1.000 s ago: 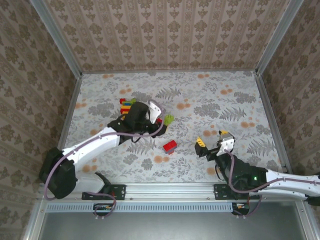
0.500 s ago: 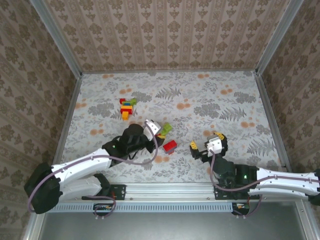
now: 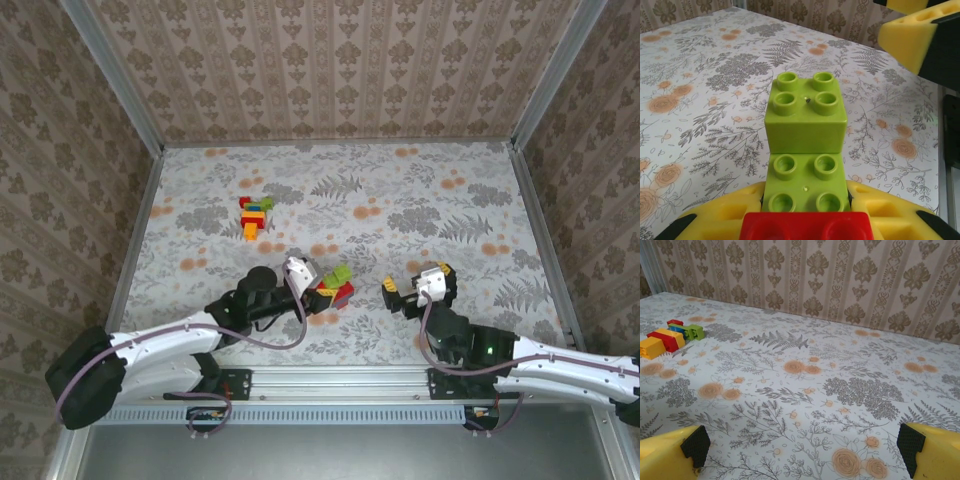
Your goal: Assemble a carrot with lego
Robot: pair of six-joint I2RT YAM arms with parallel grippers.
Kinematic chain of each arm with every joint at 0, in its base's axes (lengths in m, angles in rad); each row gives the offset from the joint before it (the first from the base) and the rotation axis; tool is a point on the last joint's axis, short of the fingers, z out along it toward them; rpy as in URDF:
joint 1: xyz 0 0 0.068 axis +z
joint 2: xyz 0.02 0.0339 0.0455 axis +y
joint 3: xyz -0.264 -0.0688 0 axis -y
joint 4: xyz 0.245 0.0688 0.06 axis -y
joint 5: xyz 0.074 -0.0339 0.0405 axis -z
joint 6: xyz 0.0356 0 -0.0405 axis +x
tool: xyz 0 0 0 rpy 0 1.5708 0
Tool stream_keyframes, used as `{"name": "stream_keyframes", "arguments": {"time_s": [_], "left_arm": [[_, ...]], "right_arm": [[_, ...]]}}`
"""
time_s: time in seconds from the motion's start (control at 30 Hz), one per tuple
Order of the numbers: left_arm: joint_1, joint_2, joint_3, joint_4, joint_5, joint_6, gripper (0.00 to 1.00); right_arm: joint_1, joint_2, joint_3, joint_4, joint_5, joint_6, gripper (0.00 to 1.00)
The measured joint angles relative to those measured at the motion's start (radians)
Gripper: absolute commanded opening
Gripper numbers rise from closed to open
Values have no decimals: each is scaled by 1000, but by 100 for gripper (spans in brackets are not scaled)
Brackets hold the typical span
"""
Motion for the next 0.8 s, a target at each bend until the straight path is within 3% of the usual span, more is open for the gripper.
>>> {"name": "stream_keyframes", "arguments": {"time_s": [0.43, 0.8], "left_arm": [[-29, 199, -19, 176, -80, 43, 11], [-31, 265, -18, 230, -93, 76, 11]], "right_arm": [[-35, 109, 9, 8, -58, 10, 100], [-49, 126, 26, 22, -77, 13, 100]]}}
